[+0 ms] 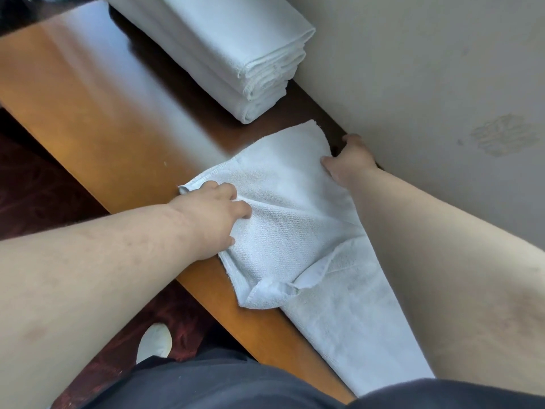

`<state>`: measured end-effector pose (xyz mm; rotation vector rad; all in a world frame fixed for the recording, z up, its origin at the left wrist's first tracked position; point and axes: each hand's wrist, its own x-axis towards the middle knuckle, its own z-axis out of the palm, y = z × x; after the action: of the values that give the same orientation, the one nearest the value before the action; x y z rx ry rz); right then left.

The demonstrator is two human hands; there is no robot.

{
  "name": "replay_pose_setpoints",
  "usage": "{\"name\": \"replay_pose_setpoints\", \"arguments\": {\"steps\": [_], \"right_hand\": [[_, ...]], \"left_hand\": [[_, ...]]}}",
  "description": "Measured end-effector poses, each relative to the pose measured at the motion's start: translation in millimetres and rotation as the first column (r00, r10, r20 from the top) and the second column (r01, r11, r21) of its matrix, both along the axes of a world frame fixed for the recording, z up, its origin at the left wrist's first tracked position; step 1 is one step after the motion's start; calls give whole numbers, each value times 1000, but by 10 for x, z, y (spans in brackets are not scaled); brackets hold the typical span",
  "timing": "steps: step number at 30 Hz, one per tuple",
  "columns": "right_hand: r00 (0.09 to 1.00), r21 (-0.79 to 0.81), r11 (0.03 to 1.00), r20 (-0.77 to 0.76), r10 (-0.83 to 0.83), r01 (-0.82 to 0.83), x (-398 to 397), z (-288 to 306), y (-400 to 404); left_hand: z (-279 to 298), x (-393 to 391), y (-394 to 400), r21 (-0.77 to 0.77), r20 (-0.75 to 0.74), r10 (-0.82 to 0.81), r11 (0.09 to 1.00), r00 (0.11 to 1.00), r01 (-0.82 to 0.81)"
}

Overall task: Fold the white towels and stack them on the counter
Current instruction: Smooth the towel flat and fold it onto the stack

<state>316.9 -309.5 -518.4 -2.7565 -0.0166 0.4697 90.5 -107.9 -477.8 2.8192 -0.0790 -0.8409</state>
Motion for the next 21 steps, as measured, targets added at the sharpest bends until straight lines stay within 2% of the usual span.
{"name": "replay_pose_setpoints", "arguments": {"steps": [4,8,10,12,13,14,16,18,21], "right_hand": [[991,32,999,131,-2,-3,-9,92,48],[957,46,967,161,241,-251,-529,307,105],[956,96,961,164,242,-260,-926,436,-24],[986,160,982,146,77,-101,-1349,528,-239],[994,227,974,97,-53,30,-1566,552,-352],[979,309,931,3,-205,194,-1788,567,-438],[860,407,759,-262,-437,509,-2157,575,-516],[719,402,605,-497,-487,688,-2399,532,-504],[548,383,419,-726,-414,823,-2545,450,-394]], "left_hand": [[-6,-36,9,18,-21,-15,1000,1000,15],[-6,-130,2,119,-23,-121,985,992,123],[-8,-207,-28,132,61,-174,977,983,165],[-24,-289,-100,112,151,-285,956,947,270],[-40,-321,-151,114,175,-355,934,918,339],[-56,-345,-207,118,185,-413,910,892,397],[-73,-363,-315,114,198,-444,896,874,429],[-61,-343,-389,103,224,-413,911,883,400],[-90,-318,-443,78,207,-387,922,898,380]]}}
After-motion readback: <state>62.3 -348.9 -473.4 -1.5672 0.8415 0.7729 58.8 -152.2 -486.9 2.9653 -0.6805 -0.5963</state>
